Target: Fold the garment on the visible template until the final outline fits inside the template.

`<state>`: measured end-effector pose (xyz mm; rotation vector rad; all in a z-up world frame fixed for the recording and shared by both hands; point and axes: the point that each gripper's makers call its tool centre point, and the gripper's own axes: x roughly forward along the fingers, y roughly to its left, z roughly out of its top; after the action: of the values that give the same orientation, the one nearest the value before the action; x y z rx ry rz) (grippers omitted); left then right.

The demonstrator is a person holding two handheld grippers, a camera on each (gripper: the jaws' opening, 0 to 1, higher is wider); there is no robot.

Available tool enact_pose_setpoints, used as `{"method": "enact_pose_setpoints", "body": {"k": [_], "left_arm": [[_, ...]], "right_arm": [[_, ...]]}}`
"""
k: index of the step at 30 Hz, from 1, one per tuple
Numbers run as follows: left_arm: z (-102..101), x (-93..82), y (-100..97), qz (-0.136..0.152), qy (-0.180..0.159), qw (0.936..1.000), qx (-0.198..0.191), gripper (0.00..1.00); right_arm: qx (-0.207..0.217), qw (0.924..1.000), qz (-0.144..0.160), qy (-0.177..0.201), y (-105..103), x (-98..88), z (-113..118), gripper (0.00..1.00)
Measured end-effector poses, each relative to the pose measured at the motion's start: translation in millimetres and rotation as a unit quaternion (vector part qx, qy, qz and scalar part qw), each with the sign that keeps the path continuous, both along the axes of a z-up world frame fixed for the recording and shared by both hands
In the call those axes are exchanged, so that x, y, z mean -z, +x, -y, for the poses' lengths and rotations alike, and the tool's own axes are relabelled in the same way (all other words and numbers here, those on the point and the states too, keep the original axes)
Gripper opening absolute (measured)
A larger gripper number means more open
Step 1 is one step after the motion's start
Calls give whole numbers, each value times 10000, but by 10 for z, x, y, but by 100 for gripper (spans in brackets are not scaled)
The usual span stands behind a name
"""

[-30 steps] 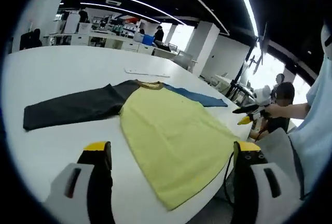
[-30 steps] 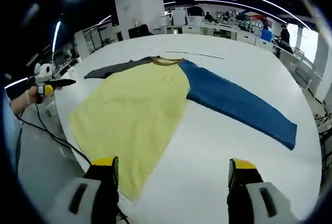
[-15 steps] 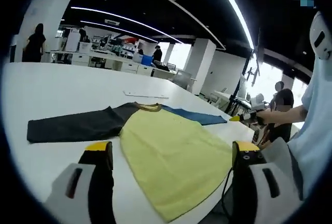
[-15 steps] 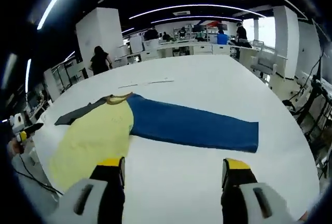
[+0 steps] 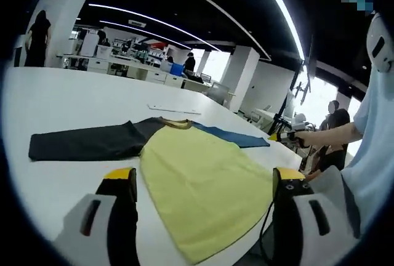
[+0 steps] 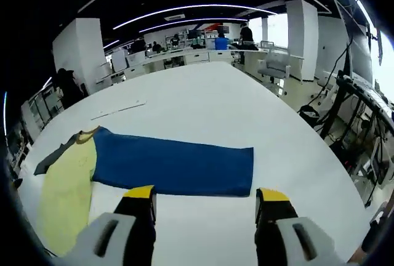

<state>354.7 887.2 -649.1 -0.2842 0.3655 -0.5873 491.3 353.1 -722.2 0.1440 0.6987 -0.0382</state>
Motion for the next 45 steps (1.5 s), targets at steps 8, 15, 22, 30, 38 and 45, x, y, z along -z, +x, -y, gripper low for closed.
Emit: {"method": "enact_pose_setpoints", "body": {"k": [8,15,22,30,38,45], "left_arm": [[16,35,-2,-87,-25,9999,-43,87],[107,76,5,-146,81,9999,33,86],[-47,76,55,24,311,9992,-259,85],[-113,79,40,26,305,9988,-387,76],[-97,111,27,-55,292,9989,-355,73],[-88,120,14,-81,282,9990,-334,71]], "right_arm": [[365,9990,-120,210,129,153,69,54],[363,9991,-222,-41,160,216,228,53],[565,9981,-214,69,172,225,305,48],[776,9964,-238,230,137,276,328,42],[658,9973,-286,158,124,260,201,24],[863,9956,-282,226,134,280,304,9]]}}
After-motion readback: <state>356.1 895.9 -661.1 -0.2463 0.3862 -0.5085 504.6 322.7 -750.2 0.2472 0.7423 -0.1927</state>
